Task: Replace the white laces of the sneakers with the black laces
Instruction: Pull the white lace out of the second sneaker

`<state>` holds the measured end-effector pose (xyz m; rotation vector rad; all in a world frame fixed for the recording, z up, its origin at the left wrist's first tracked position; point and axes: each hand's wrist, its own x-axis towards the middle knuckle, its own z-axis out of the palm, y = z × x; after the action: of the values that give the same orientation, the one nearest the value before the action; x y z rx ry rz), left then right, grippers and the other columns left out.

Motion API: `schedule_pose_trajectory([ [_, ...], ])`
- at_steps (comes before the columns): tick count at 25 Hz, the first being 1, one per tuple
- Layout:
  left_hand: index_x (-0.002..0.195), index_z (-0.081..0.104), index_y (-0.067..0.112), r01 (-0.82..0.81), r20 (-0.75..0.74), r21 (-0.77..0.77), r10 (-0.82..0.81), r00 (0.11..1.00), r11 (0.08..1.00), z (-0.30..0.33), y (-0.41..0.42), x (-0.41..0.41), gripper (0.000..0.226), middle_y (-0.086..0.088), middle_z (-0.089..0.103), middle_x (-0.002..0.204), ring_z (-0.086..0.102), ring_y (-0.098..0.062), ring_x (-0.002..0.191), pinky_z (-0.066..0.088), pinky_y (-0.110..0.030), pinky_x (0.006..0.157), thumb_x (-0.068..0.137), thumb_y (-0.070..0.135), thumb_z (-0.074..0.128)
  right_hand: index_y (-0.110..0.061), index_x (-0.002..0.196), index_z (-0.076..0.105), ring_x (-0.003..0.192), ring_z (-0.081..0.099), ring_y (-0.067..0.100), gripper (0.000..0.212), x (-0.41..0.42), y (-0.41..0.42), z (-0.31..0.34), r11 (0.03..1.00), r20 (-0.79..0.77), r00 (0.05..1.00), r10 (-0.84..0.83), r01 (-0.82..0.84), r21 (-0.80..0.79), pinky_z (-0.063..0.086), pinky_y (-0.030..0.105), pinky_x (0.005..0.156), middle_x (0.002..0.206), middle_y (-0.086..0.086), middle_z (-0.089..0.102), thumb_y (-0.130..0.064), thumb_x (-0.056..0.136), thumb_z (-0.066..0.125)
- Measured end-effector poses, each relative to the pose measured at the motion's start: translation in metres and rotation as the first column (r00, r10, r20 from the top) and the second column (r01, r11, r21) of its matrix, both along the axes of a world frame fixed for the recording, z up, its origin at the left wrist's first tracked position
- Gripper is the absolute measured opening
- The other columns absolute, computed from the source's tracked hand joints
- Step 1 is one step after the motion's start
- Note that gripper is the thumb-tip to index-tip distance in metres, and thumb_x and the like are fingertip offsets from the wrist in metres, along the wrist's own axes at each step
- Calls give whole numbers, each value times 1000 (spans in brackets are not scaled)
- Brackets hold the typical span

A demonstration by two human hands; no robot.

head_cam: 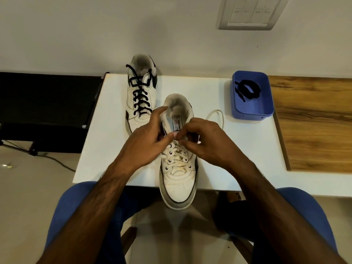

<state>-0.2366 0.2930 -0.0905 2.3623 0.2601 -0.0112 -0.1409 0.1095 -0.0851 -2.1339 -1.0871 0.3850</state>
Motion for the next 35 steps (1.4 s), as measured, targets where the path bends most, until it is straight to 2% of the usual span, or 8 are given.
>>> schedule_pose_trajectory([
  [5, 141, 40, 37, -12, 127, -13, 14, 992, 1000, -5, 1, 11, 36, 12, 57, 85, 59, -2, 80, 47, -27, 71, 105, 37, 45, -23, 106, 75, 85, 58, 13, 16, -2, 13, -13, 991, 78, 990, -116, 110, 75, 53, 40, 73, 94, -2, 58, -16, 94, 66],
  [10, 116, 55, 30, -42, 152, -65, 51, 987, 997, -9, -2, 16, 14, 14, 58, 90, 59, -4, 82, 46, -25, 73, 103, 34, 53, -25, 102, 76, 85, 53, 15, 14, -2, 19, -17, 986, 62, 985, -161, 158, 52, 51, 46, 76, 88, -5, 48, -29, 90, 70],
  [15, 116, 55, 33, -63, 79, -234, 84, 993, 970, -5, 3, 13, 16, -10, 60, 77, 57, -11, 66, 42, -17, 63, 103, 25, 53, -26, 92, 73, 85, 53, 13, 11, -5, 20, -11, 982, 125, 974, -188, 187, 23, 49, 42, 78, 90, -7, 49, -34, 84, 71],
  [17, 118, 55, 35, -73, 54, -280, 92, 994, 957, -4, 4, 12, 20, -15, 59, 76, 55, -14, 65, 44, -21, 63, 104, 23, 51, -26, 87, 70, 84, 49, 9, 14, 1, 9, -6, 976, 173, 961, -216, 218, 5, 40, 36, 78, 88, -11, 46, -38, 79, 72],
  [19, 120, 55, 36, -77, 41, -291, 93, 995, 954, -4, 7, 12, 22, -15, 59, 78, 54, -12, 67, 45, -29, 69, 104, 22, 50, -27, 84, 69, 79, 46, 6, 20, 5, 0, -3, 970, 167, 959, -230, 240, -44, 35, 34, 78, 85, -13, 44, -45, 77, 65],
  [22, 119, 55, 35, -77, 45, -310, 95, 994, 948, -4, 6, 12, 21, -14, 59, 78, 55, -14, 69, 46, -33, 72, 104, 21, 50, -26, 92, 73, 76, 49, 0, 26, 2, 3, -3, 976, 73, 974, -216, 215, 17, 44, 38, 76, 81, -18, 44, -45, 81, 59],
  [27, 119, 55, 34, -59, 61, -303, 81, 995, 951, -6, 6, 13, 19, -9, 55, 74, 53, -15, 69, 46, -35, 72, 104, 21, 51, -26, 98, 74, 82, 53, 11, 13, -7, 23, -12, 989, 192, 973, -132, 141, -34, 47, 46, 81, 85, -9, 52, -33, 91, 66],
  [35, 115, 55, 33, -58, 59, -276, 77, 995, 959, -5, 7, 13, 17, 1, 48, 69, 45, -7, 62, 35, -20, 60, 104, 21, 50, -27, 91, 68, 74, 47, 6, 20, 9, -4, -2, 940, 171, 925, -340, 330, 86, 44, 39, 78, 78, -18, 43, -42, 86, 57],
])
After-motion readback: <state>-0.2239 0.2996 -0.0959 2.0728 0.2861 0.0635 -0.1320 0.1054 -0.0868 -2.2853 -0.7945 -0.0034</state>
